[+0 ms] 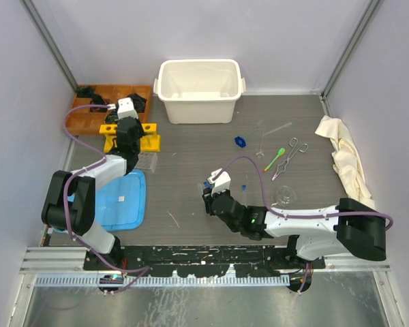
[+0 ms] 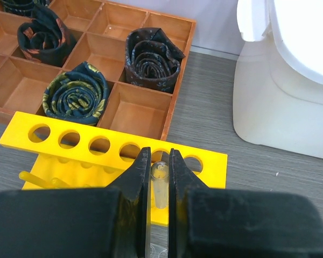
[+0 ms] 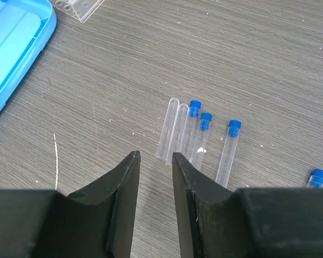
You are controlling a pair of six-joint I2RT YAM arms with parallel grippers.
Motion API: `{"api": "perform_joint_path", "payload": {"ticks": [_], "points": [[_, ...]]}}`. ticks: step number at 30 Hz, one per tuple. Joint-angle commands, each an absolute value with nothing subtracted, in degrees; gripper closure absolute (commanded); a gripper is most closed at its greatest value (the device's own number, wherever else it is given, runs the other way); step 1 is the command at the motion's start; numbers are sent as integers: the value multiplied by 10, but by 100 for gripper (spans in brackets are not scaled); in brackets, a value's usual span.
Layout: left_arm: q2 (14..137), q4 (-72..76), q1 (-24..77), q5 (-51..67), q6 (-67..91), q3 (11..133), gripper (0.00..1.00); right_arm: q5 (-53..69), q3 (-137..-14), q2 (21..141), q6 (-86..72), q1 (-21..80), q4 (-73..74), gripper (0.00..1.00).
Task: Organize the chemistry lab equipment
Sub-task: Insert the test tube into the slot of the test tube rack.
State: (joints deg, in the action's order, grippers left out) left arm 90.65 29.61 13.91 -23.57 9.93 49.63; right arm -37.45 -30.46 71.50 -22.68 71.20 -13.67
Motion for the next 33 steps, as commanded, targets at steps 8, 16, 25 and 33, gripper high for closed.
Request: {"api": "perform_joint_path", "payload": {"ticks": [8, 16, 25, 33], "points": [[914, 361, 139, -241, 78, 510, 100, -370, -302, 695, -234, 706, -160, 63], [918, 360, 139, -249, 68, 510, 100, -366, -301, 698, -234, 701, -160, 63], [930, 362, 138, -251, 62, 508, 100, -363, -298, 697, -235, 698, -161, 63], [935, 363, 139, -255, 60, 507, 100, -360, -300, 701, -235, 697, -162, 63]]}}
